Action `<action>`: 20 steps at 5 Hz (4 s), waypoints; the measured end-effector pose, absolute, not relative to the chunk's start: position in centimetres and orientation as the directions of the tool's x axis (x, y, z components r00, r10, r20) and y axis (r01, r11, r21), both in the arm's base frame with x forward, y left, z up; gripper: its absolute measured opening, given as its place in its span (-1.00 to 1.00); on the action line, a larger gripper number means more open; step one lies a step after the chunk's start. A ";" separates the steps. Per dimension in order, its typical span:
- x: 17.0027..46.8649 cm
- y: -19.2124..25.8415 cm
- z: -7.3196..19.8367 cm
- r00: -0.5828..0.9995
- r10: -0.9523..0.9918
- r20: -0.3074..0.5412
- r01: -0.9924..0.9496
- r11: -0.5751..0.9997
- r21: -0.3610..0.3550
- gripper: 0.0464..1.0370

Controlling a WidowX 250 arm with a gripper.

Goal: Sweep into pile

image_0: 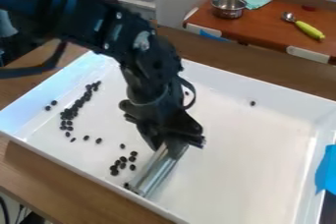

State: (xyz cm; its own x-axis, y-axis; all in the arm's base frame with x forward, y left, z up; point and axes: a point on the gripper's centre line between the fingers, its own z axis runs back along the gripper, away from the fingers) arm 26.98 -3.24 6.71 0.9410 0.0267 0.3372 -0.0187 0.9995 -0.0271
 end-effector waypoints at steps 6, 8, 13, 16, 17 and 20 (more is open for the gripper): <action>26.0 8.6 7.0 0.978 0.056 0.200 -0.053 0.998 -0.020 -0.44; 26.8 11.6 8.5 0.977 0.059 0.204 -0.056 0.998 -0.020 -0.44; 33.2 -6.1 13.0 0.974 0.067 0.217 -0.025 0.981 -0.192 -0.44; 35.8 -12.3 8.7 0.964 0.059 0.258 -0.031 0.993 -0.114 -0.44; 36.9 -12.5 7.5 0.962 0.072 0.264 -0.046 0.994 -0.102 -0.44; 38.2 -11.2 7.5 0.962 0.088 0.257 -0.057 0.991 -0.125 -0.44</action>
